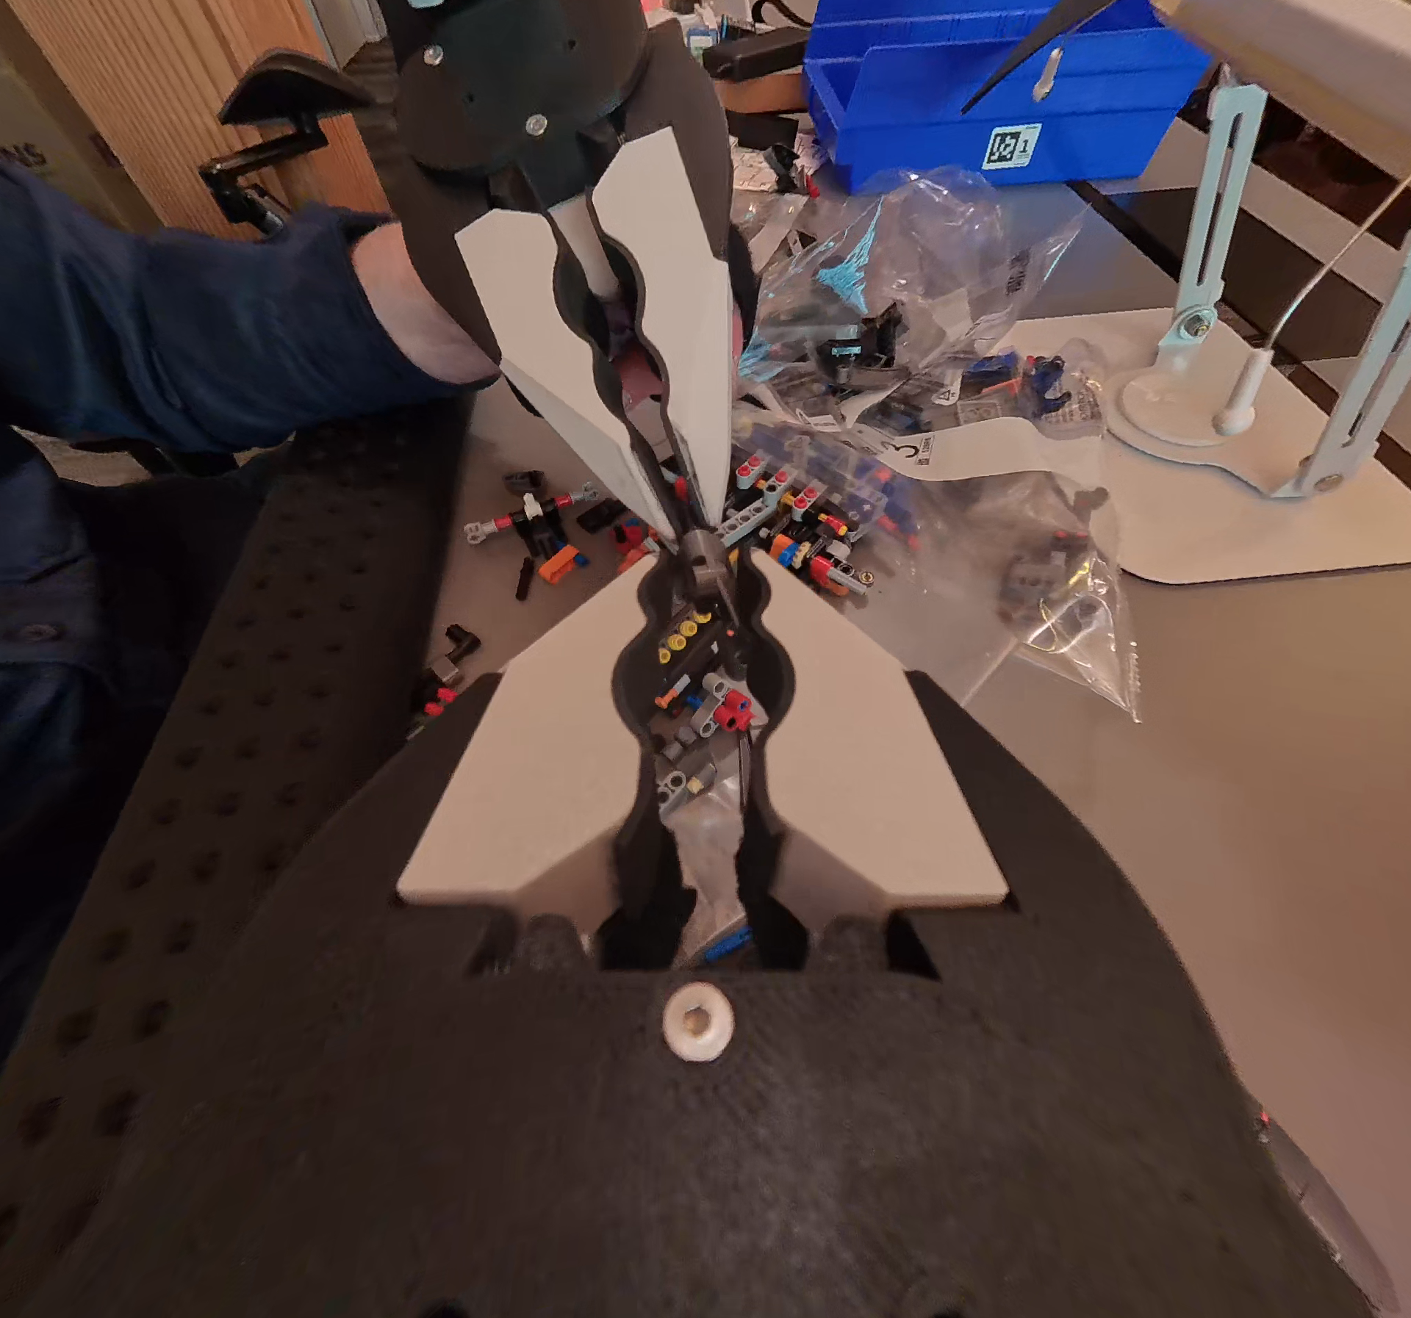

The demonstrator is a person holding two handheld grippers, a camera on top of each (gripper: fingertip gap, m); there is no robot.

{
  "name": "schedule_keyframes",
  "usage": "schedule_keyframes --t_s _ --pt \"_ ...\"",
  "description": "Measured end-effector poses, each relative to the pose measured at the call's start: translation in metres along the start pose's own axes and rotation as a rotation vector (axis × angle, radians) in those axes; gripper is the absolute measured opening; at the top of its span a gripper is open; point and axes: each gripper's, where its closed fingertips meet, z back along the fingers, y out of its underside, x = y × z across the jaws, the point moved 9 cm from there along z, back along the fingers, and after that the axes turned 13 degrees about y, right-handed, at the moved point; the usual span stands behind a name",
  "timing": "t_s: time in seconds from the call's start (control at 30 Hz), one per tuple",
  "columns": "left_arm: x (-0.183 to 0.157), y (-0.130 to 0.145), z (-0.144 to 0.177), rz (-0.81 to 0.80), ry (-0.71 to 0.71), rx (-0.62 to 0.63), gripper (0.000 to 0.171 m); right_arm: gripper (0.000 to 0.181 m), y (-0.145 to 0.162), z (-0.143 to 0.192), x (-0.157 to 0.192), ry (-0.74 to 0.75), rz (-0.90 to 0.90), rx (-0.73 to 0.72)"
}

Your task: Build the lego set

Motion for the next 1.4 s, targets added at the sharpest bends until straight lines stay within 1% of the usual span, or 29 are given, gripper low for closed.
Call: schedule_keyframes --t_s 0.1,0.47,0.5,0.53,0.57,0.6,0.63,0.67,0.7,0.77,0.8,0.87,0.93,0.97,1.03,1.13,1.17,1.27,1.3,1.4 --pt "-0.001 -0.002 0.002 -0.006 0.013 -0.012 0.002 0.012 -0.001 0.001 0.001 -0.007 0.016 0.002" --pt "-0.007 -0.013 0.011 -0.003 0.048 -0.033 0.001 0.009 -0.008 0.012 0.007 -0.084 0.009 -0.072" --pt "-0.003 -0.011 0.019 0.012 0.022 -0.037 0.001 0.009 -0.008 0.014 0.005 -0.073 0.009 -0.075" --pt "0.004 -0.007 0.035 0.041 -0.017 -0.072 0.001 0.009 -0.008 0.02 0.0 -0.043 0.001 -0.08" --pt "0.009 -0.005 0.054 0.075 -0.03 -0.139 0.001 0.009 -0.007 0.031 -0.007 -0.02 -0.026 -0.118" --pt "0.011 -0.004 0.066 0.092 -0.019 -0.179 0.0 0.008 -0.008 0.043 -0.014 -0.009 -0.062 -0.171" --pt "0.012 -0.002 0.068 0.107 0.001 -0.159 0.0 0.008 -0.008 0.049 -0.016 0.0 -0.071 -0.192" --pt "0.012 0.001 0.062 0.101 -0.005 -0.122 0.0 0.009 -0.009 0.049 -0.015 0.006 -0.062 -0.192" --pt "0.01 0.001 0.051 0.095 0.017 -0.088 0.001 0.01 -0.009 0.045 -0.013 -0.001 -0.058 -0.179" --pt "0.0 0.006 0.022 0.086 0.111 0.035 0.001 0.01 -0.003 0.035 -0.012 -0.004 -0.046 -0.114" --pt "-0.004 0.011 0.008 0.076 0.129 0.098 0.002 0.01 0.001 0.032 -0.013 0.0 -0.042 -0.083" --pt "-0.01 0.016 -0.014 0.078 0.19 0.16 0.002 0.01 0.005 0.029 -0.015 -0.036 -0.06 -0.066" --pt "-0.009 0.023 -0.025 0.09 0.183 0.222 0.003 0.01 0.005 0.029 -0.014 -0.056 -0.069 -0.067" --pt "-0.008 0.024 -0.026 0.099 0.182 0.218 0.007 0.01 0.005 0.028 -0.013 -0.061 -0.07 -0.066" --pt "-0.004 0.022 -0.025 0.128 0.166 0.172 0.018 0.01 0.006 0.026 -0.012 -0.071 -0.072 -0.057" --pt "0.0 0.016 -0.019 0.131 0.124 0.11 0.025 0.01 0.006 0.023 -0.01 -0.081 -0.059 -0.043" --pt "0.0 0.013 -0.018 0.122 0.114 0.088 0.025 0.01 0.006 0.022 -0.009 -0.084 -0.054 -0.037" --pt "0.001 0.01 -0.017 0.099 0.077 0.076 0.023 0.01 0.007 0.02 -0.007 -0.094 -0.045 -0.026" --pt "0.0 0.009 -0.017 0.095 0.087 0.068 0.022 0.01 0.007 0.019 -0.007 -0.097 -0.043 -0.027" --pt "-0.002 0.008 -0.021 0.08 0.077 0.067 0.014 0.009 0.007 0.018 -0.004 -0.103 -0.029 -0.029"
